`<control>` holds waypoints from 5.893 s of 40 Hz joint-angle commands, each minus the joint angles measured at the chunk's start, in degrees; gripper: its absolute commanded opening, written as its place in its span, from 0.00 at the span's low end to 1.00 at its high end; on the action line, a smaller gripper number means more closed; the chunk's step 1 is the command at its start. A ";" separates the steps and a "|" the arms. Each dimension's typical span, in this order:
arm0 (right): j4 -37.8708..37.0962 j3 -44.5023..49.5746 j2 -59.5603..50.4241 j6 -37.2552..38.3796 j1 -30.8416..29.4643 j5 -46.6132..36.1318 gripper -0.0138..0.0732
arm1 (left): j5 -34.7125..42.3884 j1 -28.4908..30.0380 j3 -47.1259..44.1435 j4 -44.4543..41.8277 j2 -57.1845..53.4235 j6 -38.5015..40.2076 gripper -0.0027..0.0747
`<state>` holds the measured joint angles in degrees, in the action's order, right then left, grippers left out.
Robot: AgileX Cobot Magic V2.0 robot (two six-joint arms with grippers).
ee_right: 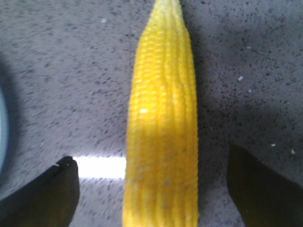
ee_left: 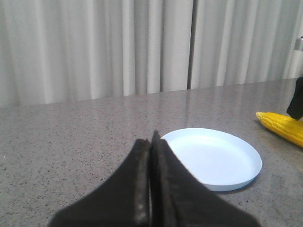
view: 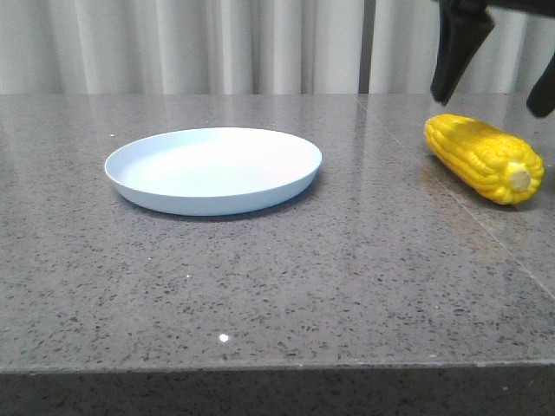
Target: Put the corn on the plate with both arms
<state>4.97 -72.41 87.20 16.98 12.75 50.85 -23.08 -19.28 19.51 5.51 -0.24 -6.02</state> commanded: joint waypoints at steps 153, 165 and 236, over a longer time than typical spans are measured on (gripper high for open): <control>-7.37 -19.92 -6.60 2.73 3.49 19.80 0.09 | 4.98 0.08 1.38 0.74 -0.94 0.59 0.01; -8.15 9.16 -23.84 0.36 3.25 2.64 0.09 | 4.98 0.08 1.38 0.74 -0.94 0.59 0.01; -17.49 49.10 -74.12 0.14 3.25 -31.58 0.09 | 6.41 0.08 0.51 0.35 -1.23 0.59 0.01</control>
<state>-11.42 -21.86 12.63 17.80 16.26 24.03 -22.76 -19.28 19.36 5.51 -0.24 -6.02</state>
